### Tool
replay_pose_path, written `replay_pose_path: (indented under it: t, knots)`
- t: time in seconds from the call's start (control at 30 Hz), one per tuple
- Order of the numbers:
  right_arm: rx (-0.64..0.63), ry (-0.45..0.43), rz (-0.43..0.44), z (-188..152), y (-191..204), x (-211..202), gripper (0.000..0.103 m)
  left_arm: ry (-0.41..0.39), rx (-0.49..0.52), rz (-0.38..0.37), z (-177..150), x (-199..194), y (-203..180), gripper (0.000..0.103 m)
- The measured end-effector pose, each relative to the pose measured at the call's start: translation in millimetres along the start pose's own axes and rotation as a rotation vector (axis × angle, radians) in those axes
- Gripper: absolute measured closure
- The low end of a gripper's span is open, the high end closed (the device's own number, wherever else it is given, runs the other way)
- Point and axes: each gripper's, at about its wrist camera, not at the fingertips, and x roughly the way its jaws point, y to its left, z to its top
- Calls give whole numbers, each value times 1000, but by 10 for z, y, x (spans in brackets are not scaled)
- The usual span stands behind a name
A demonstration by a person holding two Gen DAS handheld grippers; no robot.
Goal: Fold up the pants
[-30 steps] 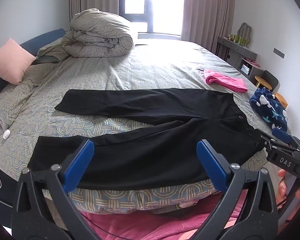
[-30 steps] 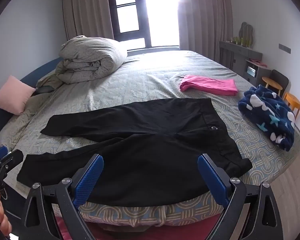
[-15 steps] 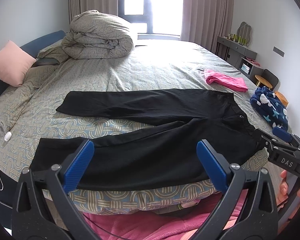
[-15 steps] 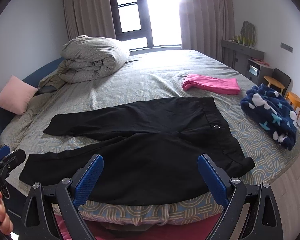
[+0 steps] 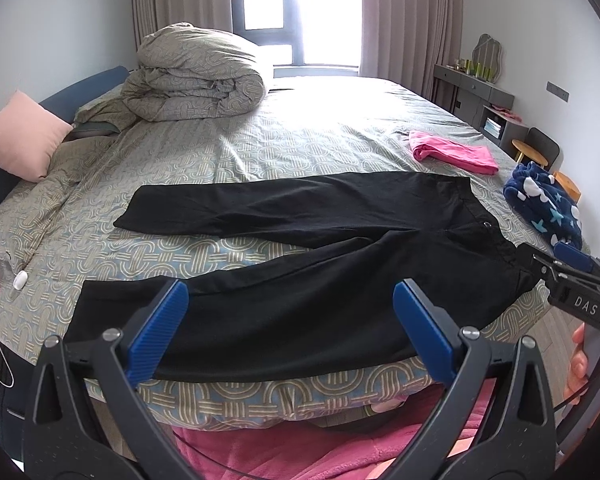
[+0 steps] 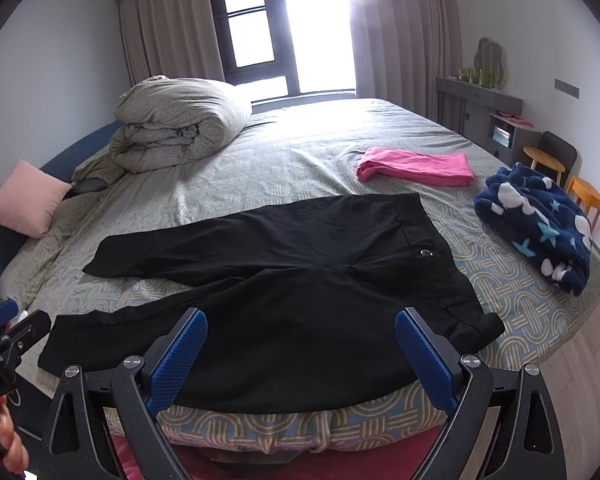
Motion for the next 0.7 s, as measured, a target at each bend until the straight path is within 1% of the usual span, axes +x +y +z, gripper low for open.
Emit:
replay_pose_path:
  t: [0.07, 0.17, 0.27, 0.3, 0.37, 0.43, 0.57, 0.67, 0.7]
  knots:
    - [-2, -1, 0, -2, 2, -1, 6, -18, -2, -5, -9, -1, -16, 1]
    - [1, -5, 5, -2, 6, -2, 6, -11, -1, -4, -12, 12, -17, 1]
    - [-11, 22, -10, 4, 12, 3, 6, -13, 2, 1, -17, 34, -23, 1]
    - [0, 24, -1, 1, 8, 6, 6, -18, 7, 6, -17, 42, -24, 1]
    - [12, 19, 9, 0, 2, 11, 6, -23, 5, 5, -20, 50, -31, 1]
    - [32, -13, 27, -5, -17, 13, 6, -49, 10, 7, -38, 39, -51, 1]
    - [32, -38, 29, -14, -38, 19, 6, -20, 15, 10, -42, 47, -55, 1]
    - [22, -54, 15, -27, -69, 53, 6, -17, 15, 17, -42, 68, -44, 1]
    - [27, -37, 13, -28, -79, 71, 6, -6, 12, 17, -41, 79, -36, 1]
